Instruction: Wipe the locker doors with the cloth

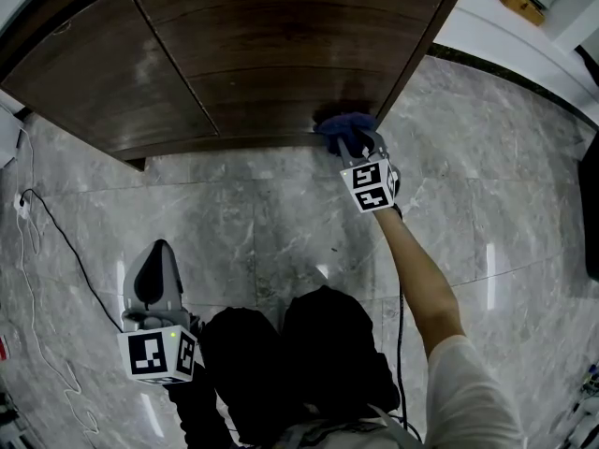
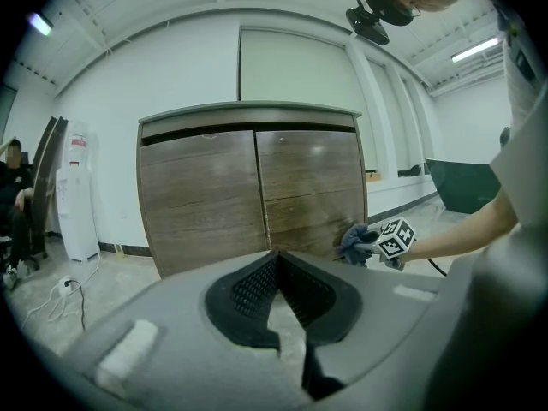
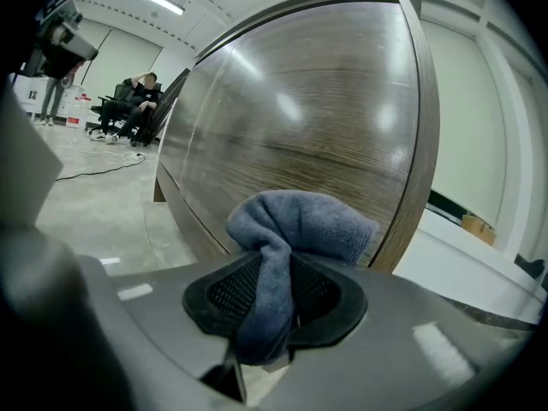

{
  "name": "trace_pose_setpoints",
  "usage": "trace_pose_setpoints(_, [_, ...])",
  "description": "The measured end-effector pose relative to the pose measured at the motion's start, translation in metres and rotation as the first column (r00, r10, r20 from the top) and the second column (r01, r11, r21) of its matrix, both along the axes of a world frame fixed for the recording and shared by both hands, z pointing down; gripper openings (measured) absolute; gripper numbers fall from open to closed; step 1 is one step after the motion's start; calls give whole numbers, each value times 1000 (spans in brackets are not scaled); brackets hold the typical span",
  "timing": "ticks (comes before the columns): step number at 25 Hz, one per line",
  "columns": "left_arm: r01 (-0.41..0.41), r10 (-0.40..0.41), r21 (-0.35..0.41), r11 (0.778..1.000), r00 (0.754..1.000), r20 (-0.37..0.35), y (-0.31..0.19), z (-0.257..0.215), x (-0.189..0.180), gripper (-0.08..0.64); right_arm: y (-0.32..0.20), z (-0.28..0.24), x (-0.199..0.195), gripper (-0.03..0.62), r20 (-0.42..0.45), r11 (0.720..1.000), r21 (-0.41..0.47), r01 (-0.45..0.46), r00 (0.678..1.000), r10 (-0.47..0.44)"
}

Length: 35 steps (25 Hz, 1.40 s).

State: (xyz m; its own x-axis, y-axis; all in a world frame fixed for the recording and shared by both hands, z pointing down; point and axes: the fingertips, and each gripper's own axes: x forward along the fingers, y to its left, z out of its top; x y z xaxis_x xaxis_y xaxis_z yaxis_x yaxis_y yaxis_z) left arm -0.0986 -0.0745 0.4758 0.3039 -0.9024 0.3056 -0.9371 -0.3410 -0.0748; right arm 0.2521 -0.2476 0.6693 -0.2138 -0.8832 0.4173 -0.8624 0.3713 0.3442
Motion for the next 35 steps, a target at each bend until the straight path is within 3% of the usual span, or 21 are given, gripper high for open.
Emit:
trace_pose_setpoints(18, [-31,31,8,999,999,-26,8,2,0,0,-7,-95,-21,104,-17,992,119,46,999,-44])
trace_pose_setpoints(25, [-28,29,11,1000,999,-44,9,0,-3,0,-13,-159,-34,104,-22,972,219,86,996,-83])
trace_pose_setpoints(35, [-21,23,27,999,998,-55,13,-1,-8,0,-18,-228,-49,104,3,950,296,97,995,-102])
